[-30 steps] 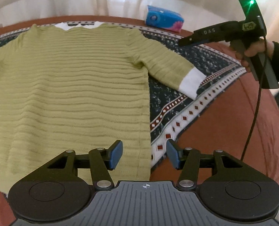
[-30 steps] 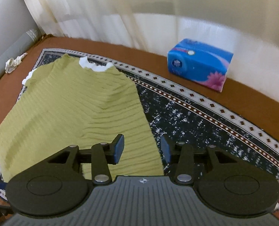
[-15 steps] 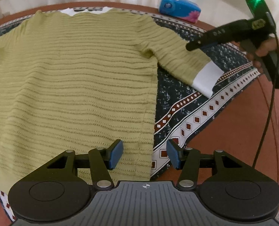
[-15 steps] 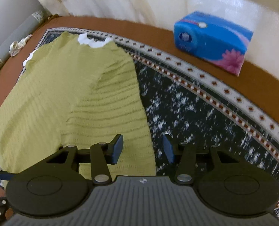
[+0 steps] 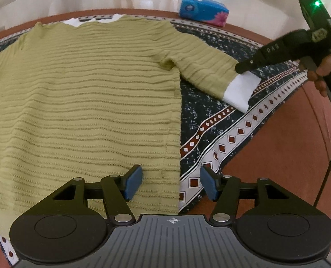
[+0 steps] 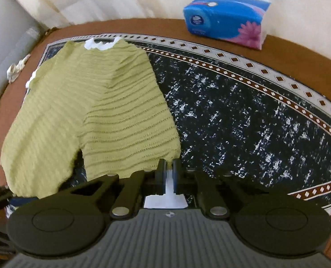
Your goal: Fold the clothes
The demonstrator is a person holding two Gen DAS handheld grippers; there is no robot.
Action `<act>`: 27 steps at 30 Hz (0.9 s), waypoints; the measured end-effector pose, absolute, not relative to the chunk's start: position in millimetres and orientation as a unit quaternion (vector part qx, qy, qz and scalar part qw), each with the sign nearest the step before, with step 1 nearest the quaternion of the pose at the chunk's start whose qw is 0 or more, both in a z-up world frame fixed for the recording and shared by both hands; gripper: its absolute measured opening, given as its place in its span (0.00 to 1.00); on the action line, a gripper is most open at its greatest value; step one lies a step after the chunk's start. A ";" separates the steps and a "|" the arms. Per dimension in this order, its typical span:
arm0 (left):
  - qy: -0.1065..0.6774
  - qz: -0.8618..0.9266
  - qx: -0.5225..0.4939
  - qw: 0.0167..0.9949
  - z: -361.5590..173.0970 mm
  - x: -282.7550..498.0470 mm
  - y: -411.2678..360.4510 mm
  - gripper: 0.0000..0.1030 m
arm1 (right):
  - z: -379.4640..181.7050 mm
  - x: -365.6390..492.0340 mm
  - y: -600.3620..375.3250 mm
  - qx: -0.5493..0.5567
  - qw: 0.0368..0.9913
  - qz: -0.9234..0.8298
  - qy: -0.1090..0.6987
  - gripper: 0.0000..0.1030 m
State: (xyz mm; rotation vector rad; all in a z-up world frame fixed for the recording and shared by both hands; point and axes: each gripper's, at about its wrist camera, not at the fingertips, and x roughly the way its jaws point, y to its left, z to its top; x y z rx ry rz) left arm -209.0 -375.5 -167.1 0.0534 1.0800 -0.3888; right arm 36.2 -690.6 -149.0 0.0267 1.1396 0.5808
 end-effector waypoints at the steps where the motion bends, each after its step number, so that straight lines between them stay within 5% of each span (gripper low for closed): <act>1: 0.510 -0.185 0.025 0.839 -167.0 -209.2 -375.2 0.69 | -146.7 35.4 -688.3 0.008 0.804 0.269 0.531 0.06; 6: 0.508 -0.189 0.021 0.840 -166.9 -209.3 -372.9 0.68 | -131.3 30.9 -679.7 0.000 0.814 0.258 0.521 0.05; 11: 0.503 -0.176 0.023 0.846 -165.2 -210.7 -368.8 0.52 | -114.2 31.3 -677.8 0.031 0.811 0.263 0.522 0.04; 13: 0.503 -0.164 0.014 0.848 -164.8 -210.0 -362.5 0.27 | -100.8 31.7 -675.6 0.063 0.808 0.276 0.517 0.04; 16: 0.505 -0.161 -0.004 0.848 -165.1 -206.6 -351.7 0.03 | -73.8 32.6 -663.8 0.089 0.806 0.305 0.499 0.04; 27: 0.499 -0.190 -0.153 0.832 -153.3 -201.0 -286.6 0.00 | 16.8 66.3 -548.7 0.116 0.796 0.394 0.446 0.04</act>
